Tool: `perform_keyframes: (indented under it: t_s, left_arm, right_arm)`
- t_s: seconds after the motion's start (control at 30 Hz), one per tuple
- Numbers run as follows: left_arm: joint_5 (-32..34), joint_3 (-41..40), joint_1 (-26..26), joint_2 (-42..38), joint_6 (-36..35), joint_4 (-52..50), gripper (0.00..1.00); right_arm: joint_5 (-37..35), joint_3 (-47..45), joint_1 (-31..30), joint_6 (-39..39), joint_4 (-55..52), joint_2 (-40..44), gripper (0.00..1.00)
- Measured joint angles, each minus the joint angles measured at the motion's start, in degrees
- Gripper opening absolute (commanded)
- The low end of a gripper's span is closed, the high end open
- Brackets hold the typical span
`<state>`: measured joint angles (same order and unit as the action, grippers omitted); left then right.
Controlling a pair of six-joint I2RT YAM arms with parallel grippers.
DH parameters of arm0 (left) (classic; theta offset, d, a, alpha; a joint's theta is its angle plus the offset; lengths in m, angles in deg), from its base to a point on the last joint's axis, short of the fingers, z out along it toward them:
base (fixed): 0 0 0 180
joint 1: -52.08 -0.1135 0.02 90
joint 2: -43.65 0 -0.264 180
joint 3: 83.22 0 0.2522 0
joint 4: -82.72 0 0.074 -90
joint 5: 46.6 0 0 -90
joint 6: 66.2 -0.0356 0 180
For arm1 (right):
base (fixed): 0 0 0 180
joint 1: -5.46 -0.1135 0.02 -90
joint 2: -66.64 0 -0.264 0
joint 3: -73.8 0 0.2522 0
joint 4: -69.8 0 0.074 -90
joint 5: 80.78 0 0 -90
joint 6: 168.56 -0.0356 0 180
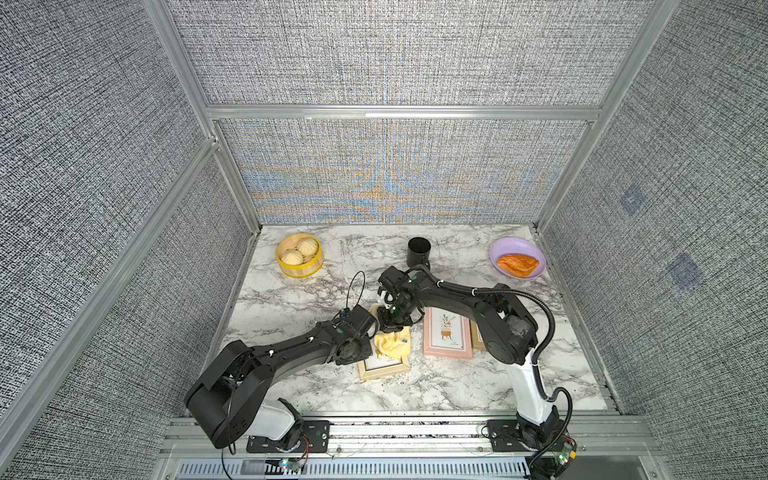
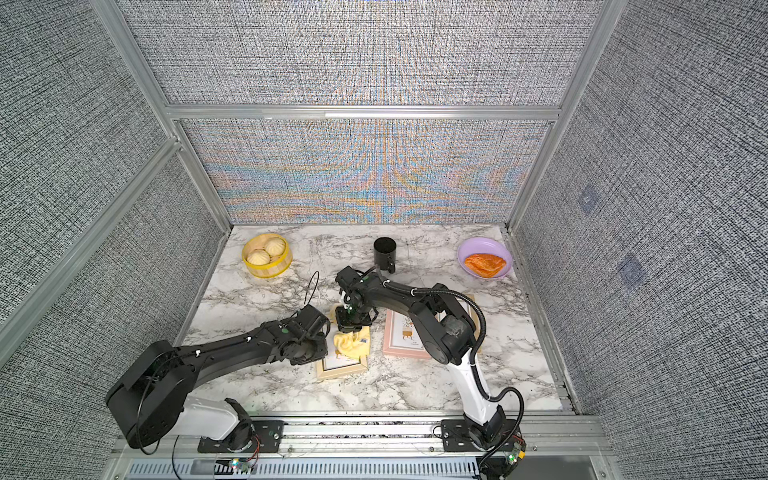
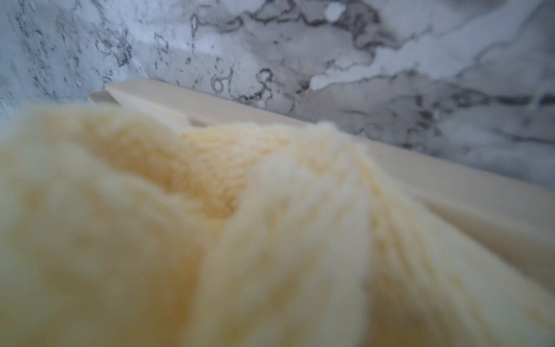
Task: Wipe the picture frame with a cloth
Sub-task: Wipe the dirt from the picture frame.
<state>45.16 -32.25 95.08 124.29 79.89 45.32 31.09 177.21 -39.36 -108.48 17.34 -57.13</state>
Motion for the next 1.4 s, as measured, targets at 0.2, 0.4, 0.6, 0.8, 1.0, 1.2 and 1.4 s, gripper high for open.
perform_keyframes:
  t_s: [0.2,0.4,0.6,0.8,1.0,1.2,1.4]
  left_arm:
    - [-0.2,-0.6,0.0,-0.8,0.3,-0.7,0.00]
    - [-0.3,-0.3,0.0,-0.1,0.6,-1.0,0.00]
    - [-0.3,-0.2,0.0,-0.1,0.7,-1.3,0.00]
    - [-0.5,-1.4,0.0,-1.1,1.1,0.1,0.00]
    - [-0.5,-1.2,0.0,-0.9,1.1,0.3,0.00]
    - [-0.5,-0.9,0.0,-0.3,1.1,0.1,0.00]
    - [-0.5,-0.7,0.0,-0.1,1.0,-0.1,0.00]
  right_arm:
    - [-0.5,-3.2,-3.1,-1.4,3.3,1.6,0.00]
    - [3.5,-3.0,-6.4,-2.8,4.6,0.8,0.00]
    - [4.5,-5.0,-3.9,-1.7,3.9,2.8,0.00]
    - [1.6,-5.2,-0.6,0.5,-2.4,4.5,0.00]
    - [-2.1,-4.1,-4.9,0.9,-3.2,3.2,0.00]
    - [4.0,-4.5,-9.2,-1.6,-0.8,2.1,0.00]
    - [7.9,-7.0,-7.0,-1.5,1.3,3.4,0.00]
